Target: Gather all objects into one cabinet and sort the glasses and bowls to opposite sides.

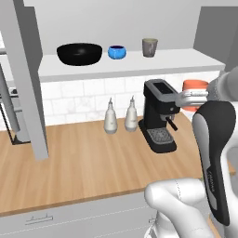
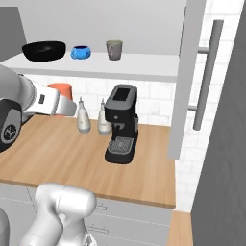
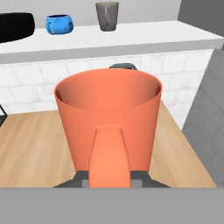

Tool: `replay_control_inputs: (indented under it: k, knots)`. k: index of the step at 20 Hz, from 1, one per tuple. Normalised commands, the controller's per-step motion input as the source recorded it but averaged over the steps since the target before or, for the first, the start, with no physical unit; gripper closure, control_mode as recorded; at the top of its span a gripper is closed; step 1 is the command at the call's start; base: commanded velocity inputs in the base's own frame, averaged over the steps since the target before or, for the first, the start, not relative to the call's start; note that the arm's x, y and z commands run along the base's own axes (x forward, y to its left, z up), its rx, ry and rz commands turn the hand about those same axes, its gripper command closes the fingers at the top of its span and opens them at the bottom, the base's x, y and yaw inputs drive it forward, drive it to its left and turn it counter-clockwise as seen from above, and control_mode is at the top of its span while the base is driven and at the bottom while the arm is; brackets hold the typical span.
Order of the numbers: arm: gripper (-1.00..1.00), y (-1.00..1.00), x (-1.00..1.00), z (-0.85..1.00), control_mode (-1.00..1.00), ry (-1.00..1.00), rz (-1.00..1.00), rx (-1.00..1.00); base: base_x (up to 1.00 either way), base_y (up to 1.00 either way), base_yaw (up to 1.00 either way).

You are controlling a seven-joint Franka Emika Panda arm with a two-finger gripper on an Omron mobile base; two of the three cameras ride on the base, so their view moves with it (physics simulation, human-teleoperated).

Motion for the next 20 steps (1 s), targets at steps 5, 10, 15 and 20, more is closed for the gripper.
replay_control_inputs:
  k: [5,10,15,20]
  knots:
    - [1.0,0.0,0.0,0.0,1.0,0.0,0.0,0.0,0.14,-0.01,-0.08]
    - [1.0,-0.09,0.13,0.01,-1.0,-0.01,-0.07,0.02,0.02,0.0,-0.02]
    - [1.0,-0.24,0.3,0.46,-1.0,-0.08,-0.04,0.05,0.0,0.0,0.0]
    - [1.0,-0.35,0.33,0.58,-1.0,0.0,-0.01,0.03,0.0,0.0,0.0]
